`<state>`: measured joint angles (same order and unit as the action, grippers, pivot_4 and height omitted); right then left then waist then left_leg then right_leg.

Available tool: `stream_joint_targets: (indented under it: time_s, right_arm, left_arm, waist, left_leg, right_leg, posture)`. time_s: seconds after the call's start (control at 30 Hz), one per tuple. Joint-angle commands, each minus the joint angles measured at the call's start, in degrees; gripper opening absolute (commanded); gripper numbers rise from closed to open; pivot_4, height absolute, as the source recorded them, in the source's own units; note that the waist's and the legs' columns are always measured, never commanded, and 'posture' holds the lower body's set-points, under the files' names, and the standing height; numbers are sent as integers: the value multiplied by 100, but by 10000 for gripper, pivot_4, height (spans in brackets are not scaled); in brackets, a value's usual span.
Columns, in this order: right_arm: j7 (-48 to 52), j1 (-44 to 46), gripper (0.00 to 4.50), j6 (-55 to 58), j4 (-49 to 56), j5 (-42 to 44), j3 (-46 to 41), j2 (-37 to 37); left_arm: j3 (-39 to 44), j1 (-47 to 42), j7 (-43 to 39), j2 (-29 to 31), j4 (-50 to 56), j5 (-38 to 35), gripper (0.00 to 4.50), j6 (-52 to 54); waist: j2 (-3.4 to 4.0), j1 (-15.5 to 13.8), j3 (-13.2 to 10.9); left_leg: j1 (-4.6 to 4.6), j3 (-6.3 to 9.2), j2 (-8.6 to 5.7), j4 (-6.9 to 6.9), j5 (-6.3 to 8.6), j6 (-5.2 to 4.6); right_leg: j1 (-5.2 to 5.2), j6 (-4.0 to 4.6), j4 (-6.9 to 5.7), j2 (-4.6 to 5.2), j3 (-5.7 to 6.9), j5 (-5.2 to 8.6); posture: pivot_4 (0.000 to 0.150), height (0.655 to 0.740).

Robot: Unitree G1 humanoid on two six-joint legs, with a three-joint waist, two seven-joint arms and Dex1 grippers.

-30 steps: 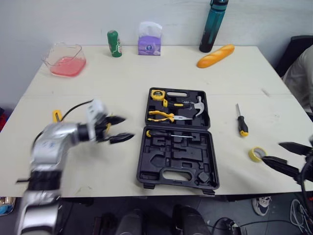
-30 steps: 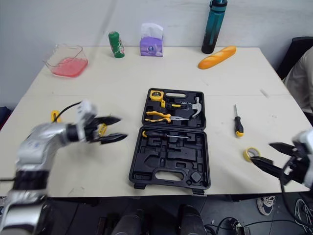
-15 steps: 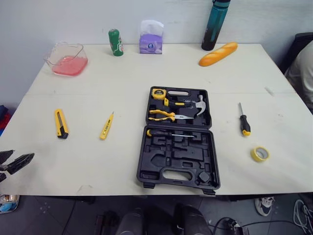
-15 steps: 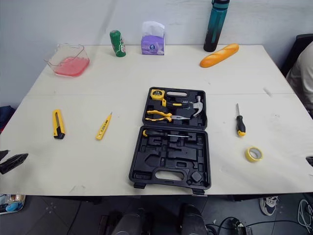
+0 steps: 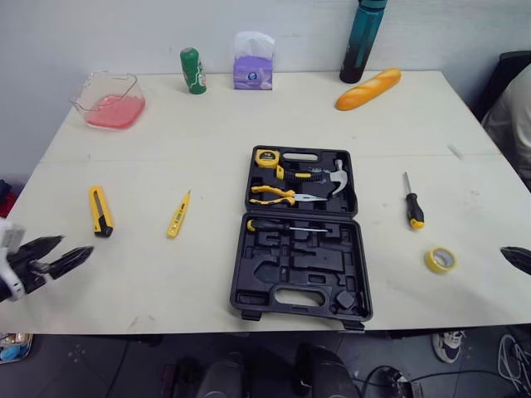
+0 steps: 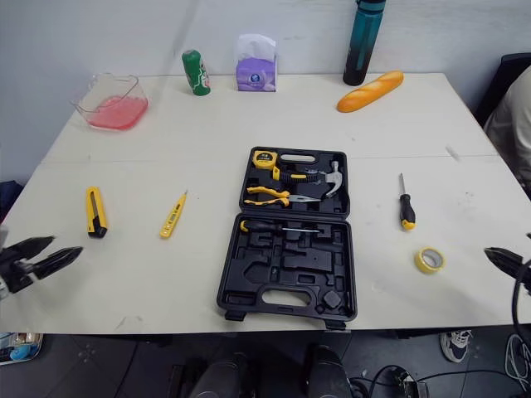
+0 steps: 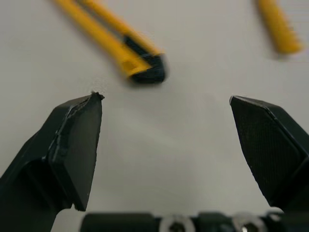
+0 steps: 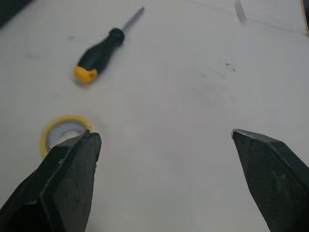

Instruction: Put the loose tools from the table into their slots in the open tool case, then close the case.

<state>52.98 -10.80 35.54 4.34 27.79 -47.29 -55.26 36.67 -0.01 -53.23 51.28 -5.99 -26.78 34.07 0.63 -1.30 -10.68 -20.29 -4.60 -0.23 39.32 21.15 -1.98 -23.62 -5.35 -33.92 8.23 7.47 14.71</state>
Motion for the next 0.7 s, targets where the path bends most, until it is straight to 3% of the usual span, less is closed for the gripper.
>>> stream_joint_targets:
  time_s: [0.03,0.17,0.3,0.4,0.7]
  right_arm:
    - [-717,357,45000,699,1118,460,122,247]
    - [-1844,1289,45000,1280,1650,672,649,779]
    - [-2701,2138,45000,1593,1623,505,1299,1274]
    - [-3360,2613,45000,1540,1093,21,1969,1671]
    - [-4052,3311,45000,1377,49,-605,2636,2074]
  left_arm:
    - [-406,-508,-224,102,997,-572,44482,273]
    - [-1304,-1629,-310,-81,1804,-1177,44482,710]
    - [-2471,-3132,-155,-693,1794,-943,44482,549]
    - [-3222,-4061,-579,-1074,1774,-1111,44482,638]
    - [-4065,-4938,-1182,-1786,1250,-973,44482,380]
  waist:
    - [-1,-1,0]
    - [-2,-5,0]
    - [-1,-20,0]
    - [-10,3,-3]
    - [-9,78,-7]
  left_leg:
    - [2,0,0,0,-2,2]
    - [3,0,0,0,-6,7]
    - [-4,-2,-18,3,-33,-10]
    - [-4,-19,-9,-1,-53,-31]
    - [-2,-62,1,-8,-61,-39]
  right_leg:
    - [1,0,-2,0,-1,0]
    - [1,0,-6,-4,-3,0]
    - [2,-12,-23,-11,-2,-11]
    - [1,-12,-21,-72,-2,-10]
    - [-15,-22,-17,-91,-3,-15]
  posture:
    - [1500,7348]
    - [1500,7348]
    - [1500,7348]
    - [1500,7348]
    - [1500,7348]
